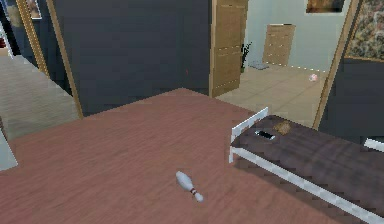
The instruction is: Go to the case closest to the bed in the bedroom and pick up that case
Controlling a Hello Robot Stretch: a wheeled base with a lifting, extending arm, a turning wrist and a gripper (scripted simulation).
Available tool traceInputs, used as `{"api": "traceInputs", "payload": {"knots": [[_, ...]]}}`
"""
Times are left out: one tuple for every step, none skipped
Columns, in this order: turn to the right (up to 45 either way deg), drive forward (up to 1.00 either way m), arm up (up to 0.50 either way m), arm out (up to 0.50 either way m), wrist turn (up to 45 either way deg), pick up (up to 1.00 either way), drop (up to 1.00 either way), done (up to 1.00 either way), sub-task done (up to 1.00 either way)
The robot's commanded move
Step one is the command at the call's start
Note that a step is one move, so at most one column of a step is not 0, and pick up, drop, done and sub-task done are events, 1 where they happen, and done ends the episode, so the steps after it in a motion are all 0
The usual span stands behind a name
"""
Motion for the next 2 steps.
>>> {"api": "traceInputs", "payload": {"knots": [[0.0,0.00,0.00,0.00,45.0,0.00,0.00,0.00,0.00],[0.0,0.00,0.00,0.00,45.0,0.00,0.00,0.00,0.00]]}}
